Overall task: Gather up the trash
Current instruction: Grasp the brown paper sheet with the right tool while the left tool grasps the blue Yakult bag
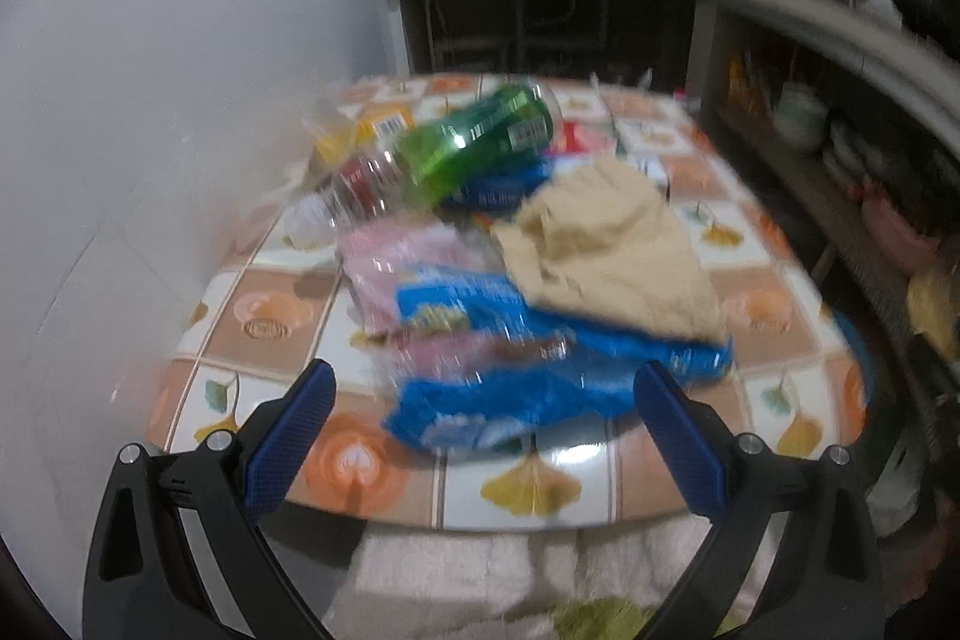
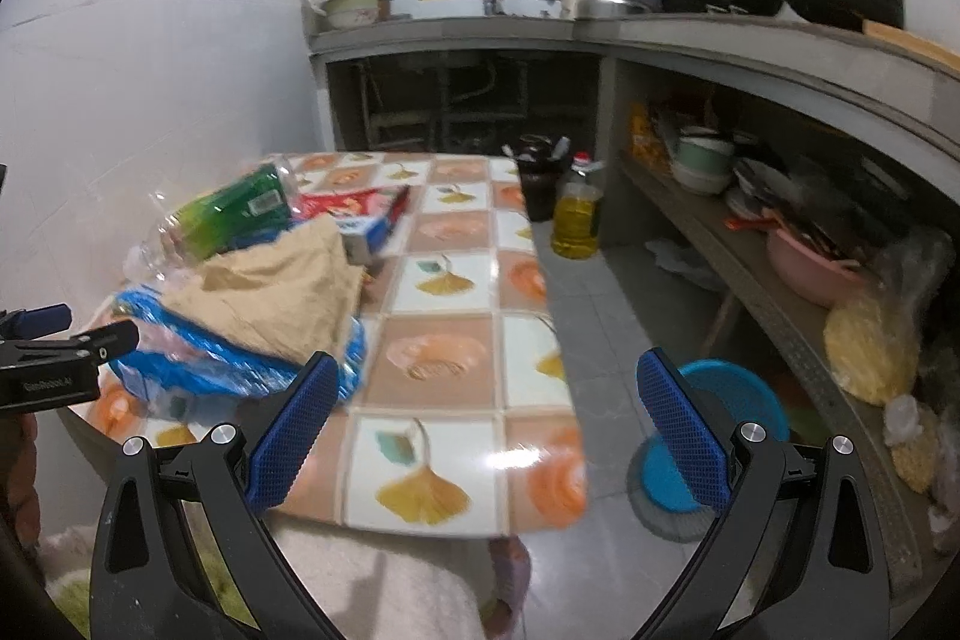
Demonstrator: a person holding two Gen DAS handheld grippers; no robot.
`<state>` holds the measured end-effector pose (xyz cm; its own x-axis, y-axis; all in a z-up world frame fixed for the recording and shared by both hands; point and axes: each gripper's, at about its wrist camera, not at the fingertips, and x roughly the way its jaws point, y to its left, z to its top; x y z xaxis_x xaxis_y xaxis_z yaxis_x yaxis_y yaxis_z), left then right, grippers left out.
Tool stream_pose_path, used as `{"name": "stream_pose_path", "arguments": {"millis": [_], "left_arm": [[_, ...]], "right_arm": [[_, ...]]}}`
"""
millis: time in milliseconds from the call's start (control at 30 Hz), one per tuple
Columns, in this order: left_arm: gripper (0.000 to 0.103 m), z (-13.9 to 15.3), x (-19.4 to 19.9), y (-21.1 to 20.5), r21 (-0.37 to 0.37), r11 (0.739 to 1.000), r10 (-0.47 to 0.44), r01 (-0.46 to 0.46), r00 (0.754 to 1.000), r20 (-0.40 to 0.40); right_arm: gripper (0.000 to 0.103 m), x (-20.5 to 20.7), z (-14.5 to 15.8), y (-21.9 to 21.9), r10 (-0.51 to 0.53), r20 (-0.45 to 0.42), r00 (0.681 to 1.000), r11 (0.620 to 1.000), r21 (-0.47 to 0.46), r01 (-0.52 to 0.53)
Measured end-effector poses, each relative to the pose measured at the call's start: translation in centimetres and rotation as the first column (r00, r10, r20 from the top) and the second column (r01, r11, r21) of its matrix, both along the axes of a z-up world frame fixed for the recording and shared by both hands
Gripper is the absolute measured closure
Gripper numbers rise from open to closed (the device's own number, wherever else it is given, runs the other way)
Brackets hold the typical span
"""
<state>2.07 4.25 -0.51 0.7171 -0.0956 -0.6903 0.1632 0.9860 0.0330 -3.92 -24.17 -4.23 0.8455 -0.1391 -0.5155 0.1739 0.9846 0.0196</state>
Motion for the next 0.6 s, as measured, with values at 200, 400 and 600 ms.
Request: {"name": "stream_pose_path", "arguments": {"millis": [200,400,600], "left_arm": [[0.005,0.7,1.6,2.4,-0.109,0.992,-0.059,0.059,0.998,0.0],[0.005,0.5,3.1,3.9,-0.171,0.973,-0.158,0.154,0.987,-0.009],[0.005,-0.5,4.0,4.0,-0.181,0.961,-0.221,0.211,0.975,-0.036]], "right_arm": [[0.008,3.6,3.8,3.2,0.275,0.081,0.958,0.961,-0.048,-0.271],[0.008,8.6,5.6,7.1,0.576,0.031,0.817,0.814,-0.117,-0.569],[0.008,14.7,2.9,10.0,0.752,-0.222,0.621,0.631,-0.029,-0.775]]}}
